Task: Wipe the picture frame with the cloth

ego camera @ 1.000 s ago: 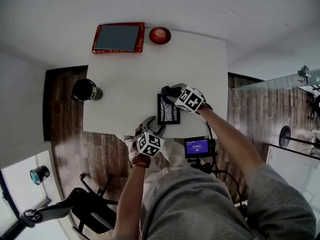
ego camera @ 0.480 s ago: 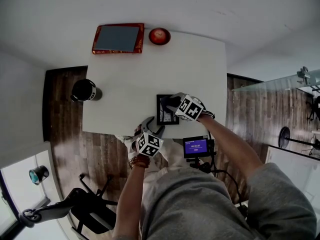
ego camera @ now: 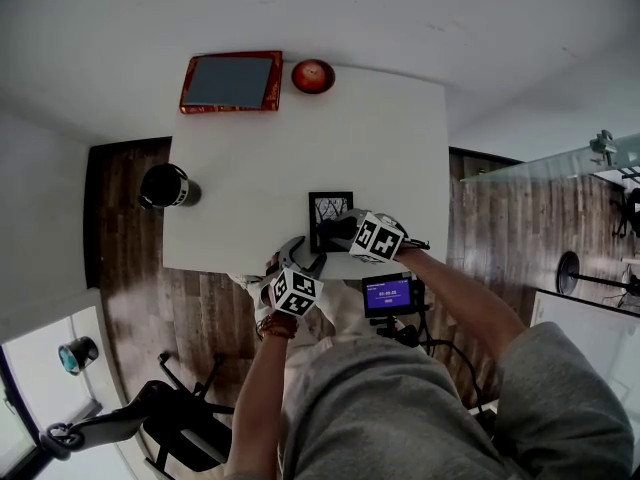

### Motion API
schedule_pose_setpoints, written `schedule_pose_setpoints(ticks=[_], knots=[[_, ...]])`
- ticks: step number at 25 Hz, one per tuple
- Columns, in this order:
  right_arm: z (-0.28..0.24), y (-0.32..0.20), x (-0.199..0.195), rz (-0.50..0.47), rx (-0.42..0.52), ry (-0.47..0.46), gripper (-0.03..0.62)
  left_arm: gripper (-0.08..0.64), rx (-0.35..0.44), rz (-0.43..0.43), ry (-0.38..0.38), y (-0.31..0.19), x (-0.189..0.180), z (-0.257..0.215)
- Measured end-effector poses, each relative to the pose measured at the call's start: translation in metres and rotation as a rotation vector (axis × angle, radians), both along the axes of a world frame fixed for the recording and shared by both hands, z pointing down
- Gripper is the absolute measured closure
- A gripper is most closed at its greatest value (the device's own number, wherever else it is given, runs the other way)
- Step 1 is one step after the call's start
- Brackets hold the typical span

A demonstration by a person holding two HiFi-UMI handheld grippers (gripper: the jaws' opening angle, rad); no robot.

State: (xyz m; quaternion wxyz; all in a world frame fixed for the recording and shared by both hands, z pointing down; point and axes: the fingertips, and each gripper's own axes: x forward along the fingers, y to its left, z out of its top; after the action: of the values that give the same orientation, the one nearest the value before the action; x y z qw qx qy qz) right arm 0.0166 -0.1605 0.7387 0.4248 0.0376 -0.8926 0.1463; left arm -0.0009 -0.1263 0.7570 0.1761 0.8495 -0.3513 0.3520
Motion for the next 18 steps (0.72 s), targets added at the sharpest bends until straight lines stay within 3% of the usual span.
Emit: schedule_pose_setpoints(ticks=[5,10,12,16,18], knots=[[-0.002,0.007,0.001,0.01,-0.035,-0.019,0.497,0.285,-0.002,0.0,0.0,0.0,0.001,0.0],[-0.006,0.013,0.001,0.009,-0.13,-0.1,0.497,0.285,-0.001,0.001,-0.001,0.0,0.001,0.0],[-0.008,0.018,0.001,-0.03,-0.144,-0.118,0.497,0.285,0.0,0.002,-0.002,0.0,0.001,0.0],[-0.017,0.038,0.002,-0.196,-0.162,-0.113,0.495,0.285,-0.001,0.0,0.001,0.0,0.0,0.0],[-0.03,0.035,0.003,-0.224,-0.142,-0.139,0.495,0.285,0.0,0.001,0.001,0.001,0.001,-0.001]])
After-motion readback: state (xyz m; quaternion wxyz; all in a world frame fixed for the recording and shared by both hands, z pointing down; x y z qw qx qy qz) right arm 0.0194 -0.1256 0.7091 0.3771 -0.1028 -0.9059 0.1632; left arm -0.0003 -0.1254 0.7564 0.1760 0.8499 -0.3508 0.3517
